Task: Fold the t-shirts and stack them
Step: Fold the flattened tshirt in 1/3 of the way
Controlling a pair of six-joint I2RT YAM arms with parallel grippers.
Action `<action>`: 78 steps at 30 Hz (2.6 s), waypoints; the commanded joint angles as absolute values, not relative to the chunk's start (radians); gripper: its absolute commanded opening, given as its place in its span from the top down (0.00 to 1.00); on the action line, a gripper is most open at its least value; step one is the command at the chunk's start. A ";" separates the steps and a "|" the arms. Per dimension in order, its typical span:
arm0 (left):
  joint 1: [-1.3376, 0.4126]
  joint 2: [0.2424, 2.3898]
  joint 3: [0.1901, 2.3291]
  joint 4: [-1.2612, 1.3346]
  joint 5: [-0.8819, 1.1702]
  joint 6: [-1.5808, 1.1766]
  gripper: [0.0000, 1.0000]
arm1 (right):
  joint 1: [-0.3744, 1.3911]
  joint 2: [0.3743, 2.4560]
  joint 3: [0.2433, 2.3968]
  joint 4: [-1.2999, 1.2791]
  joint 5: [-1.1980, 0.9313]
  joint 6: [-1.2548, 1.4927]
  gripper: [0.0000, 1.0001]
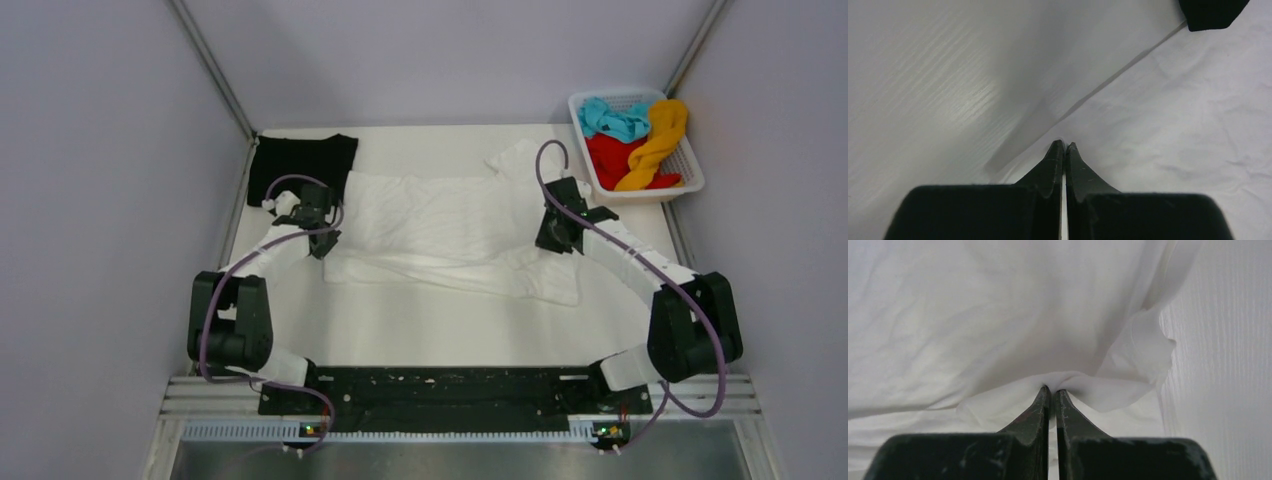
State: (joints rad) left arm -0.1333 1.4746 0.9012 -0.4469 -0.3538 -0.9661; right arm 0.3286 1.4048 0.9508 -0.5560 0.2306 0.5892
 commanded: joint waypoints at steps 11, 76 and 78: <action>-0.116 1.579 1.087 -0.463 -0.327 -0.862 0.01 | 0.274 1.696 1.277 -0.374 0.136 0.396 0.49; -0.133 1.573 0.840 -0.434 -0.049 -0.690 0.01 | 0.131 1.088 0.458 -0.400 -0.016 0.708 0.60; -0.132 1.571 0.839 -0.445 -0.065 -0.688 0.01 | 0.131 1.116 0.468 -0.400 -0.004 0.699 0.82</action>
